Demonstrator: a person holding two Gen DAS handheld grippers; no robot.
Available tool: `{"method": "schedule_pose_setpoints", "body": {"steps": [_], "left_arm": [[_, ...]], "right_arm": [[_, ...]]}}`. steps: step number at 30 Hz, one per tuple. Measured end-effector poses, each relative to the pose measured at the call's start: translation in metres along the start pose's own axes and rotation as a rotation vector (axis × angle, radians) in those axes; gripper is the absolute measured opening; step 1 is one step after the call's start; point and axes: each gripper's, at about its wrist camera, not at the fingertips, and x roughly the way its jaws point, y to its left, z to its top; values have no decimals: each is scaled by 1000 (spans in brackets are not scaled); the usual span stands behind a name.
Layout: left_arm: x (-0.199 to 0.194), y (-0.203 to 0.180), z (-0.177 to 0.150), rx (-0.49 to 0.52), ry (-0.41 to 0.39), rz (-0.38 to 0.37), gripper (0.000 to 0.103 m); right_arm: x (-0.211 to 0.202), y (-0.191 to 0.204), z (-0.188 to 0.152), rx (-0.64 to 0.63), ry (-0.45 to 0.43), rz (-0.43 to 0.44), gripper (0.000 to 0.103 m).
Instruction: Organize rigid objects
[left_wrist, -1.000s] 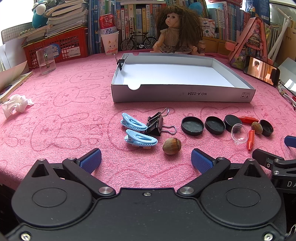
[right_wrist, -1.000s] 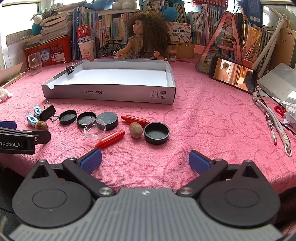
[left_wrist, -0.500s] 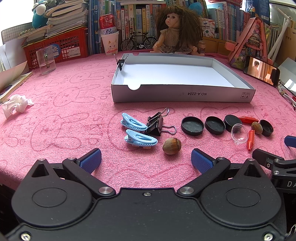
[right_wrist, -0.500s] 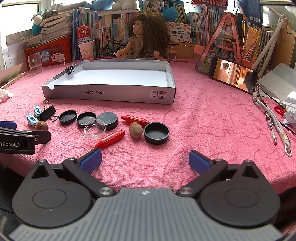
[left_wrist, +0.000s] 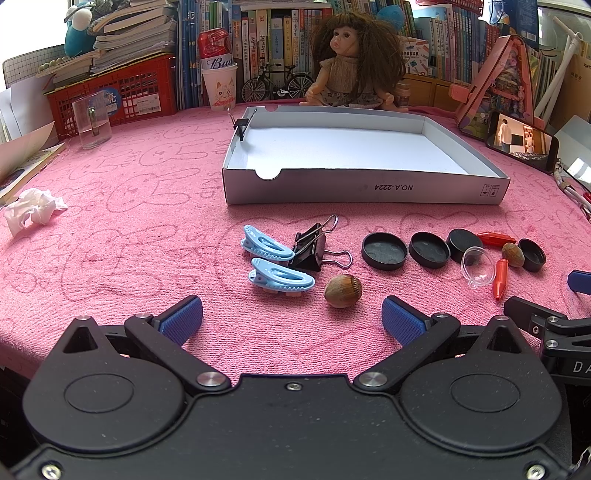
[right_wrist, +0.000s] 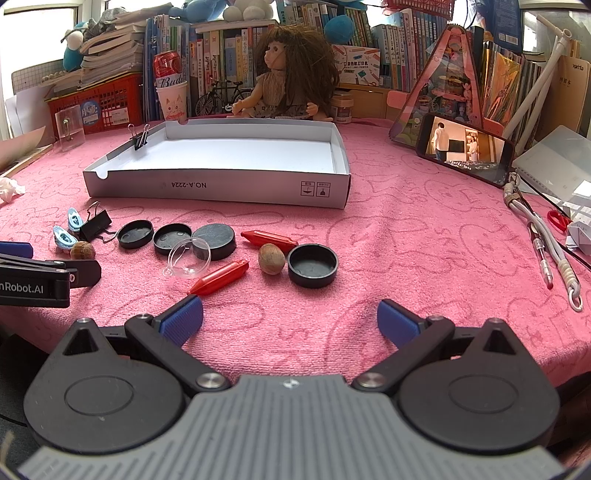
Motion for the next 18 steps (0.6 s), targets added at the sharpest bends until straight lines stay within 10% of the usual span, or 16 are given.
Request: {"method": "schedule_pose_setpoints", "body": {"steps": [18], "left_arm": [[-2,6,-4,34,-38,-36,103]], "right_arm": [[-2,-1,3,-45,-15,47,96]]}}
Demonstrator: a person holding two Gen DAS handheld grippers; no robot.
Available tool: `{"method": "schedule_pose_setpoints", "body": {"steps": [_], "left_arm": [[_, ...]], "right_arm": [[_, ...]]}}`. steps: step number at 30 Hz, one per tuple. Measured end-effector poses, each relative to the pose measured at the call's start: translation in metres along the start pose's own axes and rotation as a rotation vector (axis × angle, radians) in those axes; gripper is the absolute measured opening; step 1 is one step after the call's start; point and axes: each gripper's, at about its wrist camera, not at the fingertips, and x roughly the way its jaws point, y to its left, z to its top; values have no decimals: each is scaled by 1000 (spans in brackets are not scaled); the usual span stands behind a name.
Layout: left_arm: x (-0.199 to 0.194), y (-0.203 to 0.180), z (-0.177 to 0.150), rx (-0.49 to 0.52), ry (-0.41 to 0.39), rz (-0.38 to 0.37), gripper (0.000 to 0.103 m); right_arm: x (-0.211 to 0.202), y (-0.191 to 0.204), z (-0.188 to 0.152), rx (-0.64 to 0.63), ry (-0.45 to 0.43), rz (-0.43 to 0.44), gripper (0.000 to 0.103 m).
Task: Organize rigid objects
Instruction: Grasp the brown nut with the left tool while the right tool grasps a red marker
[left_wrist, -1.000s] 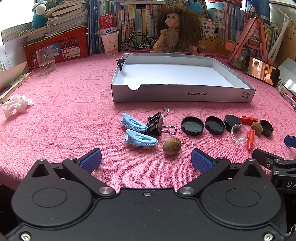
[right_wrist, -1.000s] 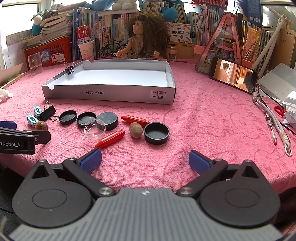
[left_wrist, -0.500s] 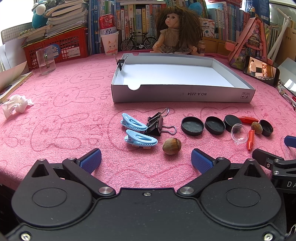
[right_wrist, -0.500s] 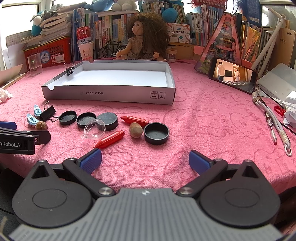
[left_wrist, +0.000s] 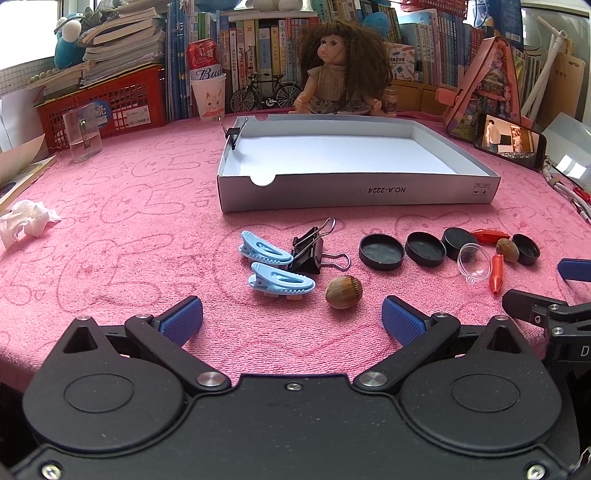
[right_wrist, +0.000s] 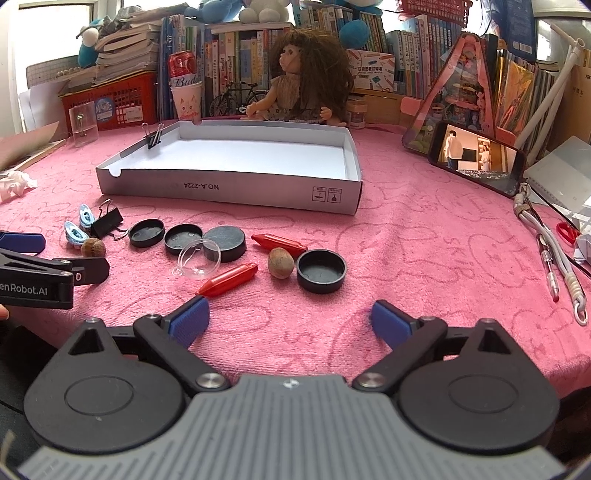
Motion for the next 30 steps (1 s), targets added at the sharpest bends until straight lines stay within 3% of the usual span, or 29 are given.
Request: {"method": "schedule_pose_setpoints", "body": {"steps": [4,12,18,23,30], "left_arm": [[-1,4,3,-4,-4,-13,95],[-11,2,3,5,-44,-48,53],[-17,-2,1,5,-55,-105,43],[-20,-3,1,-9,-55,-147,42],[-17,-4,1,-19,-38,-149,40]], "right_arm": [[-7,6,-1,-57,-45,45,83],[-6,17,2,-164,-69,139,67],[0,10,5,-188,-79,191,67],[8,2,6,-200,-81,225,67],[12,-1,6,-227,-96,268,67]]}}
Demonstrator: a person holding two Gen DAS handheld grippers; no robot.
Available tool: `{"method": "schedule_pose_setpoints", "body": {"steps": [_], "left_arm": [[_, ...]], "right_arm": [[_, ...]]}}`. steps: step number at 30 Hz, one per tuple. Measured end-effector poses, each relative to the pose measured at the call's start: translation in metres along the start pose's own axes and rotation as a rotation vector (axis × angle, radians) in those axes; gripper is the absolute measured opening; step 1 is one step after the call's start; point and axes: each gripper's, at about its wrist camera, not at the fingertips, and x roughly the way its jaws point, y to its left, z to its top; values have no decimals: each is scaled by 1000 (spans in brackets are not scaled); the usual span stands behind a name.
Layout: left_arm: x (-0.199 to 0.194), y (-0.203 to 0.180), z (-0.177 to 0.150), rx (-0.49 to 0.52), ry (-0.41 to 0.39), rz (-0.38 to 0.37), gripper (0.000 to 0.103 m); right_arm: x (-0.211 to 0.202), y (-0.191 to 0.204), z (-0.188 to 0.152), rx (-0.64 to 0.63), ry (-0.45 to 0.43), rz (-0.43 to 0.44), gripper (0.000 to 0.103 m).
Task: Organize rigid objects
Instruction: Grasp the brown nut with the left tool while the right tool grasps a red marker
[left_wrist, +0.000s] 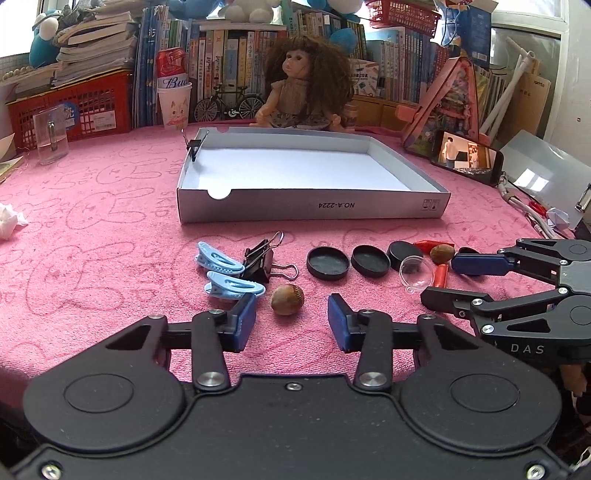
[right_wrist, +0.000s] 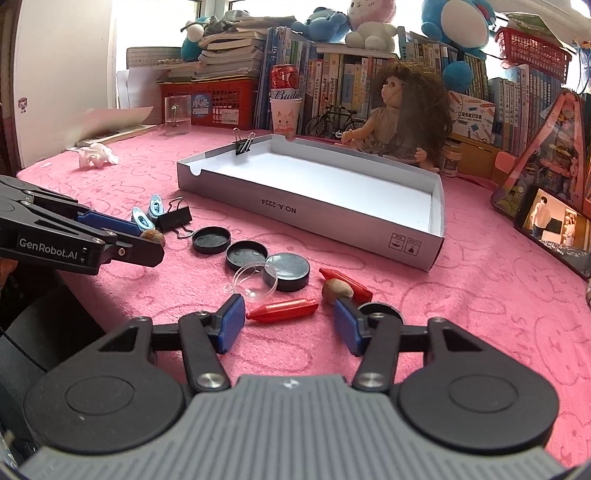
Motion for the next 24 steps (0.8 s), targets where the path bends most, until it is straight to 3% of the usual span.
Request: {"method": "schedule_pose_setpoints", "body": {"steps": [6,13,24], "left_arm": [[3,0,0,-4,2,8,34],[5,0,1,-4,-2,9,34],[8,1,2,-10,-15,23,21]], "right_arm": [[3,0,0,-2,-8,21,65],[2,3,0,-2,-21,36,50],[0,6,0,56,-49,-6,49]]}}
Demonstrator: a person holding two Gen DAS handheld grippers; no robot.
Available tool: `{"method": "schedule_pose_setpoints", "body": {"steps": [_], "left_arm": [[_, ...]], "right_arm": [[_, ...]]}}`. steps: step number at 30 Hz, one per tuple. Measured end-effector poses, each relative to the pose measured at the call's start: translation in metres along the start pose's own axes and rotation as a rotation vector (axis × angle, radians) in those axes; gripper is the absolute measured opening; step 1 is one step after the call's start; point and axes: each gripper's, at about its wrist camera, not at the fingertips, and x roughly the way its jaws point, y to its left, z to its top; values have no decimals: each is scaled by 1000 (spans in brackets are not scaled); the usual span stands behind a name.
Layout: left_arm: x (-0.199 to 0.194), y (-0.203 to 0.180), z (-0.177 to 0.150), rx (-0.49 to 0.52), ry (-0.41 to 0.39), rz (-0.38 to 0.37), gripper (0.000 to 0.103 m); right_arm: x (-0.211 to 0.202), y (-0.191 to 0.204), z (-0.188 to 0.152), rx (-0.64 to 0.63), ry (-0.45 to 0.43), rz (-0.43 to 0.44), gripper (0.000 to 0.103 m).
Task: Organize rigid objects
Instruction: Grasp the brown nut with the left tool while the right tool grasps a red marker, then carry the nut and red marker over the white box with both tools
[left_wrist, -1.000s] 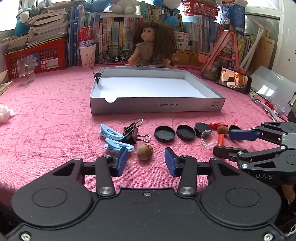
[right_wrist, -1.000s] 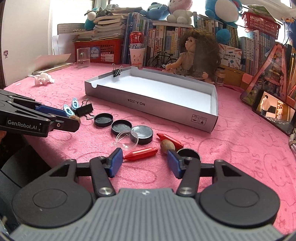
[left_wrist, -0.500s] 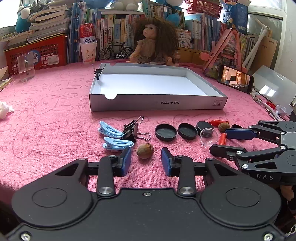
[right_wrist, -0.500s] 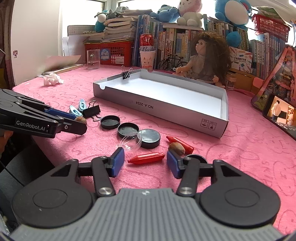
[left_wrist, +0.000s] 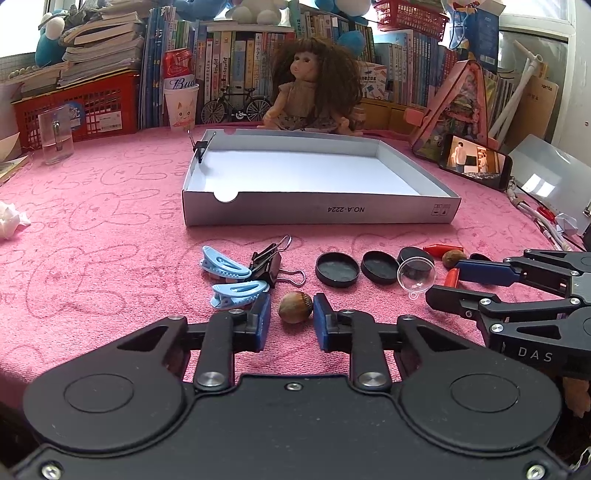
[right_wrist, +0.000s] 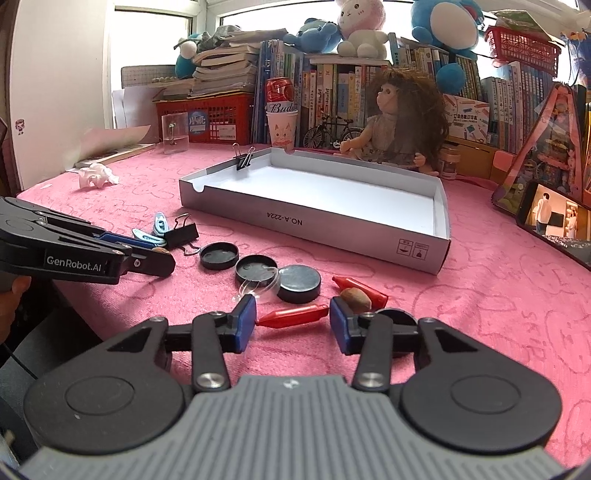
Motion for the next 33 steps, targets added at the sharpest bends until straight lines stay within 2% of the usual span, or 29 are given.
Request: {"method": "schedule_pose_setpoints", "body": {"steps": [13,33], "left_arm": [[-4,0,2,-15,-26,-22,19],[0,1,30,-47,-80,-34,19]], "right_arm": [[-3,-6,6,90,-32,-56,49],[-1,-20,22,185,-59,-158,49]]}}
